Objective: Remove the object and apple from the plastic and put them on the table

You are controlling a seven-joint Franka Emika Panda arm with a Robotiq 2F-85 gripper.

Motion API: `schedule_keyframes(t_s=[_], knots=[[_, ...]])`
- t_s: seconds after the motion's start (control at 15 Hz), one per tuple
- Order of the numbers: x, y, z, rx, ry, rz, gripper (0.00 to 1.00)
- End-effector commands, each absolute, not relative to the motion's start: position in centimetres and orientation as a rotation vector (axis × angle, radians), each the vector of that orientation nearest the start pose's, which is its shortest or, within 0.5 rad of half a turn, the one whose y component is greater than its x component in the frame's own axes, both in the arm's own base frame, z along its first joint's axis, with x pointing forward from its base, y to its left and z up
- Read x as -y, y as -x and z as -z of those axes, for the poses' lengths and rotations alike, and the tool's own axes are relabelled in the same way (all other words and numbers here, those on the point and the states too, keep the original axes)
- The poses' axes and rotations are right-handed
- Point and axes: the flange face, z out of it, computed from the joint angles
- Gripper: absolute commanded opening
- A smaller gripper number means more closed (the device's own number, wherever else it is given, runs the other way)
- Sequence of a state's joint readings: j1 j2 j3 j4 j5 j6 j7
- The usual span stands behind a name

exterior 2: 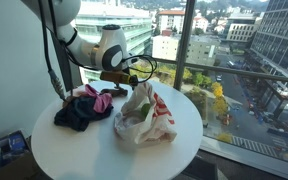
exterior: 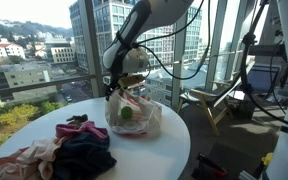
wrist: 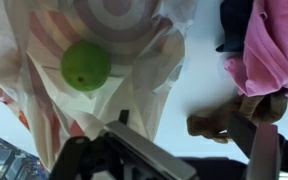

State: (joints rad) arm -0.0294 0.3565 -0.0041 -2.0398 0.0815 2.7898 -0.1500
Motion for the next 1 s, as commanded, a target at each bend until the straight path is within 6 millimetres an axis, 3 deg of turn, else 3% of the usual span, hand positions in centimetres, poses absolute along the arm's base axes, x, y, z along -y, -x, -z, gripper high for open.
schedule_keyframes(t_s=[0.0, 0.33, 0.73, 0.93], knots=[[5.2, -63.5, -28.9, -0.074, 3.133, 0.491, 1.00], [6.8, -64.5, -25.9, -0.147, 3.149, 0.444, 1.00], [10.8, -66.3, -22.3, -0.297, 3.213, 0.403, 1.00], [11.8, -66.9, -20.4, -0.309, 3.226, 0.377, 1.00]])
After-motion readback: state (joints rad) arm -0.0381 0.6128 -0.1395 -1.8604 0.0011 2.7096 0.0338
